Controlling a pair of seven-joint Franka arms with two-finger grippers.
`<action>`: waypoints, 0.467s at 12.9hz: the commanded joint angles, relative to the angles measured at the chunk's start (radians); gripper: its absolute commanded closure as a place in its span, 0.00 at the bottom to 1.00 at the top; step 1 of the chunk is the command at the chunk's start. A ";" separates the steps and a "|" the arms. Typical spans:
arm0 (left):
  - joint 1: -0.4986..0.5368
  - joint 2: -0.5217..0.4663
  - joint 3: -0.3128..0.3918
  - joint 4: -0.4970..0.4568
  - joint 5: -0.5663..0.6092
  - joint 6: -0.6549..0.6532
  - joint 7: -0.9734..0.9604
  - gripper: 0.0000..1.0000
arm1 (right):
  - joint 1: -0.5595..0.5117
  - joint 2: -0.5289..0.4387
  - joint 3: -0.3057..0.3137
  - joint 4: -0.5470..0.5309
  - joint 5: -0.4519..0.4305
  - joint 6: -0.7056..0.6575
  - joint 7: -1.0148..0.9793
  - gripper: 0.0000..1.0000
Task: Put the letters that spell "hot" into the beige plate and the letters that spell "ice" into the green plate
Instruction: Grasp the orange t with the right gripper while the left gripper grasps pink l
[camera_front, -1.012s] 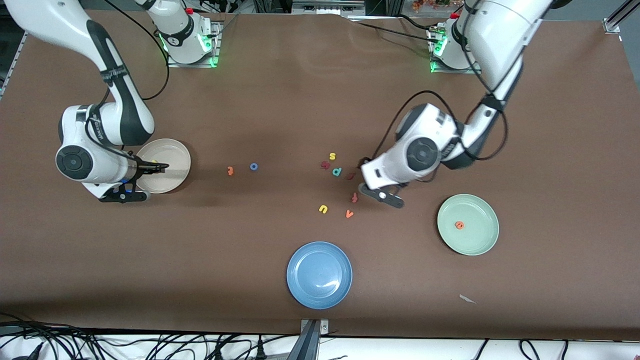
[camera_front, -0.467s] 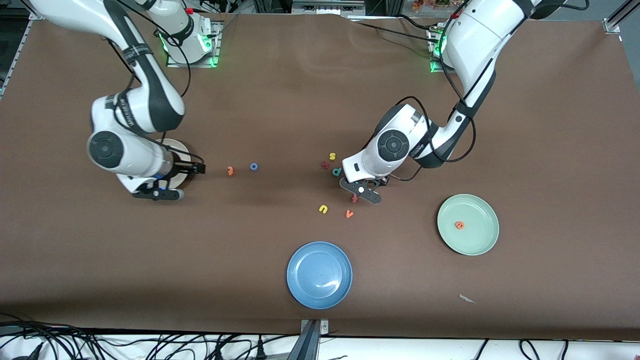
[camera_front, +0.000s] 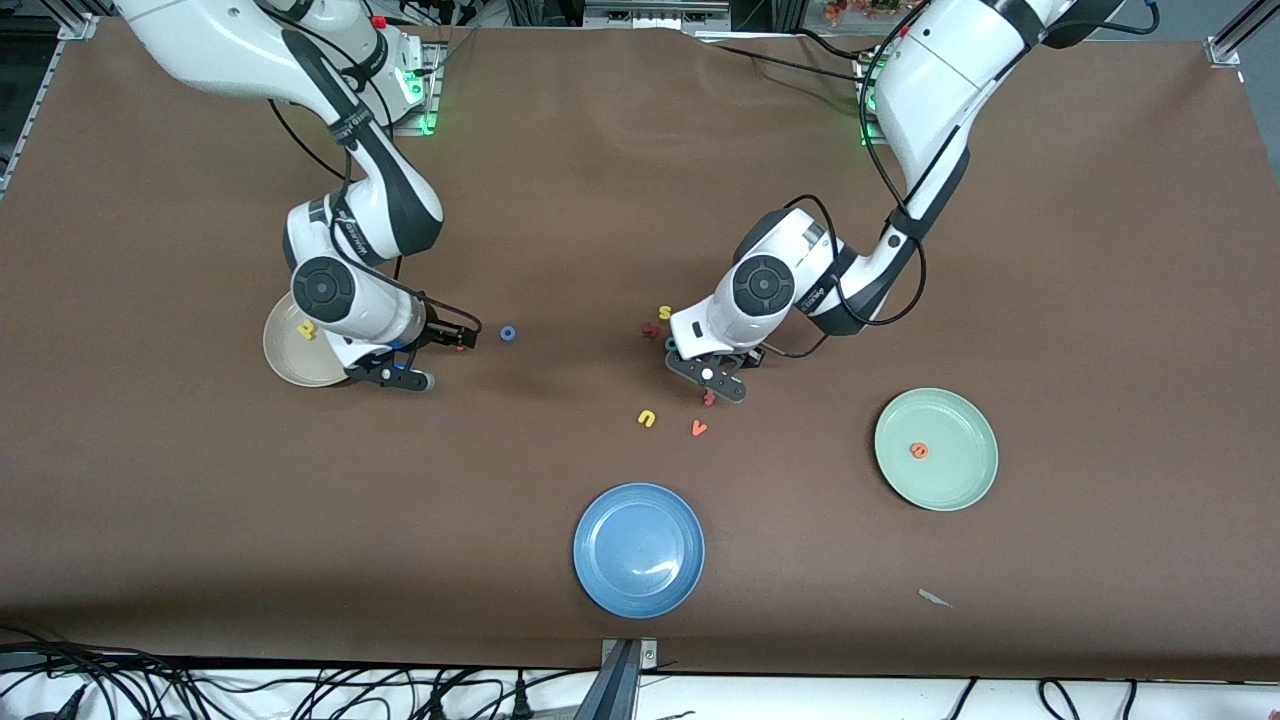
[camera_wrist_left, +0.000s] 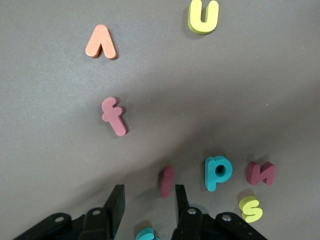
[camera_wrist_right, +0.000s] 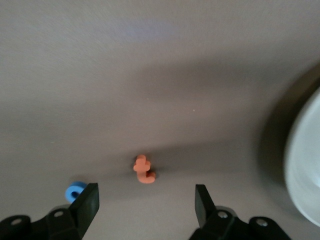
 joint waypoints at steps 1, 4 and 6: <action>-0.018 0.021 0.008 0.000 0.039 0.041 -0.025 0.52 | -0.005 0.012 0.002 -0.036 0.001 0.066 0.010 0.16; -0.022 0.029 0.008 -0.001 0.040 0.053 -0.025 0.51 | -0.002 0.035 0.002 -0.036 -0.001 0.087 0.010 0.19; -0.025 0.029 0.008 -0.012 0.051 0.058 -0.025 0.52 | 0.000 0.044 0.002 -0.036 -0.001 0.092 0.010 0.20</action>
